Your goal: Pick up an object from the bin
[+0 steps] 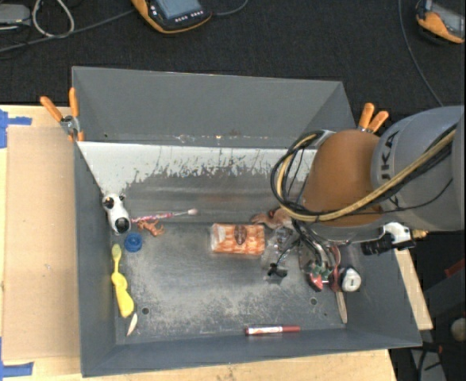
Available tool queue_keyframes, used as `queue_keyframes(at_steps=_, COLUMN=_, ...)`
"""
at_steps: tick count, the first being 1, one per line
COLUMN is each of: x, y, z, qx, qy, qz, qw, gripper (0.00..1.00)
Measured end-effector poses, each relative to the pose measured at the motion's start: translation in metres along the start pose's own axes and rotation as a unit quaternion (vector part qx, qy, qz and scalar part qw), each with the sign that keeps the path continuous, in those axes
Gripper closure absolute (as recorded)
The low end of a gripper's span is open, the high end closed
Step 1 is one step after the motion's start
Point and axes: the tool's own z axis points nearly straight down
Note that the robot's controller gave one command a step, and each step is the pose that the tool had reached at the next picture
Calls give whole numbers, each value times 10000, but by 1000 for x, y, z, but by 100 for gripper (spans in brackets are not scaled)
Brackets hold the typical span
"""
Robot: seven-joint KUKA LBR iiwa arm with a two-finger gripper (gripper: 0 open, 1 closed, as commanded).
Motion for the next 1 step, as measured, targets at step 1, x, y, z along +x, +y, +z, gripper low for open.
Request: queue_keyframes(at_steps=1, x=0, y=1, z=0, qx=0, qy=1, qz=-13, qw=10000, gripper=0)
